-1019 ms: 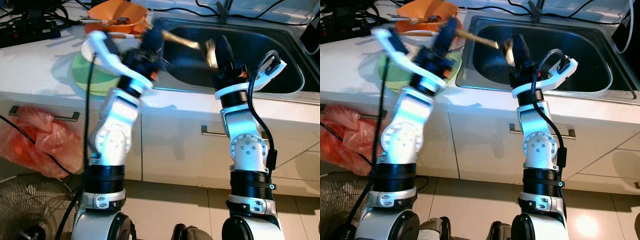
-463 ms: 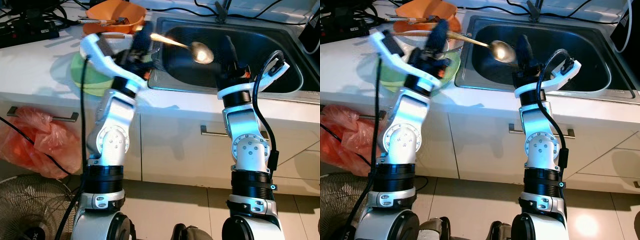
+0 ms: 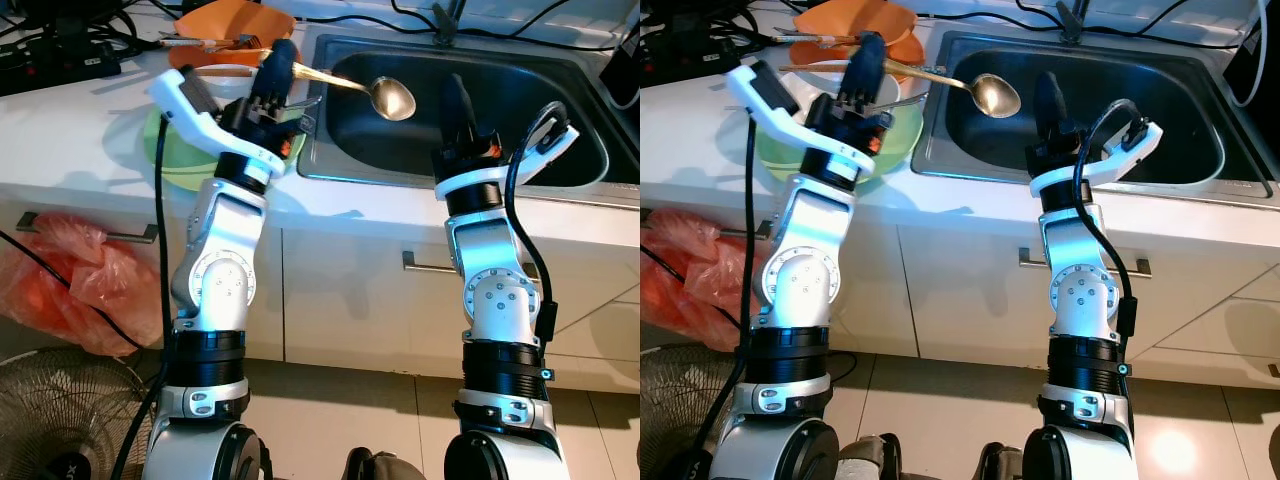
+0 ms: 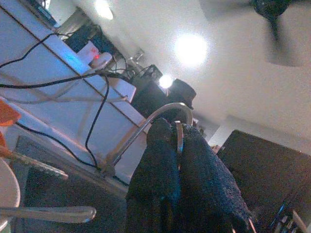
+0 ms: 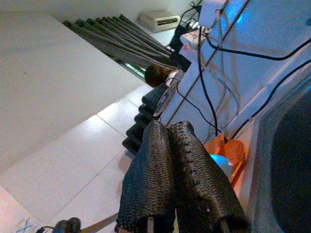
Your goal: Kitchen organization
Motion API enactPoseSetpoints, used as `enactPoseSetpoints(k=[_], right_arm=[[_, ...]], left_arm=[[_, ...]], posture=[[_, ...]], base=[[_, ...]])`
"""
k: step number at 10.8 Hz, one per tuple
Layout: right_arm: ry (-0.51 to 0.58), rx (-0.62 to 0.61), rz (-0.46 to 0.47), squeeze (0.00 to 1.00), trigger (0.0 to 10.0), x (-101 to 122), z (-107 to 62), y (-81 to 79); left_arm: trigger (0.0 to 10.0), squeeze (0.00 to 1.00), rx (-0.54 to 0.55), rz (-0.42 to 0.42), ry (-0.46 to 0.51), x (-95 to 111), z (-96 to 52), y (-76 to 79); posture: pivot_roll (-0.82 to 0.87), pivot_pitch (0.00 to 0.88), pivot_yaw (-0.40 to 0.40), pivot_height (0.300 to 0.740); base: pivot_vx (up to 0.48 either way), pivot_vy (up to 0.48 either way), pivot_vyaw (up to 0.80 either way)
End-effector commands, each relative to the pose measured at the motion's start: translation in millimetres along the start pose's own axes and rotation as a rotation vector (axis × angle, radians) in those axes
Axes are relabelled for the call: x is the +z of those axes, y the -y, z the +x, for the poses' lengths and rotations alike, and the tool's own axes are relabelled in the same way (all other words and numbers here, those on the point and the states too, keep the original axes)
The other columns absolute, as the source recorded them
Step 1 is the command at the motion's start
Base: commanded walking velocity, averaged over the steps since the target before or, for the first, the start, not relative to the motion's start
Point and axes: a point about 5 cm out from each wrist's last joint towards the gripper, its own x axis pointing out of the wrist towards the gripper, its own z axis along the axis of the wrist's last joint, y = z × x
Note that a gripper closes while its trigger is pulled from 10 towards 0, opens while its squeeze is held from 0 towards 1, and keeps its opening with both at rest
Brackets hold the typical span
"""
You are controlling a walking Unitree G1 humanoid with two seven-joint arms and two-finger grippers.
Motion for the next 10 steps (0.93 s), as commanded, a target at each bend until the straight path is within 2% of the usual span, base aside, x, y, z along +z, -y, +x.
enactPoseSetpoints(k=[1,2,3,4,7,10], right_arm=[[0.007,-0.015,0.007,0.0,10.0,0.0,-0.8,2.0],[0.011,-0.021,0.013,0.0,10.0,0.4,-1.1,3.6],[0.014,-0.02,0.015,0.93,10.0,0.7,-1.1,3.5],[0.017,-0.024,0.011,1.0,10.0,0.8,-1.0,4.0],[0.035,-0.067,0.032,1.0,10.0,2.5,-1.3,9.6],[0.043,-0.044,0.09,1.0,10.0,2.6,-0.6,7.7]], left_arm=[[10.0,0.0,-0.044,-0.031,0.047,6.2,7.4,13.1],[10.0,0.0,-0.06,-0.04,0.066,10.9,9.0,16.7],[10.0,0.0,-0.066,-0.044,0.069,11.4,9.4,18.3],[10.0,0.0,-0.071,-0.047,0.068,11.3,9.6,19.4],[10.0,0.0,-0.076,-0.057,0.061,10.3,10.0,20.1],[10.0,0.0,-0.079,-0.064,0.064,11.2,11.2,20.5]], posture=[[0.11,0.126,-0.058,0.74],[0.11,0.126,-0.058,0.74],[0.11,0.125,-0.057,0.74],[0.11,0.126,-0.057,0.74],[0.12,0.133,-0.057,0.74],[0.12,0.139,-0.057,0.74]], base=[[0.0,0.0,0.0],[0.0,0.0,0.0],[0.0,0.0,0.0],[0.0,0.0,0.0],[0.0,0.0,0.0],[0.0,0.0,0.0]])
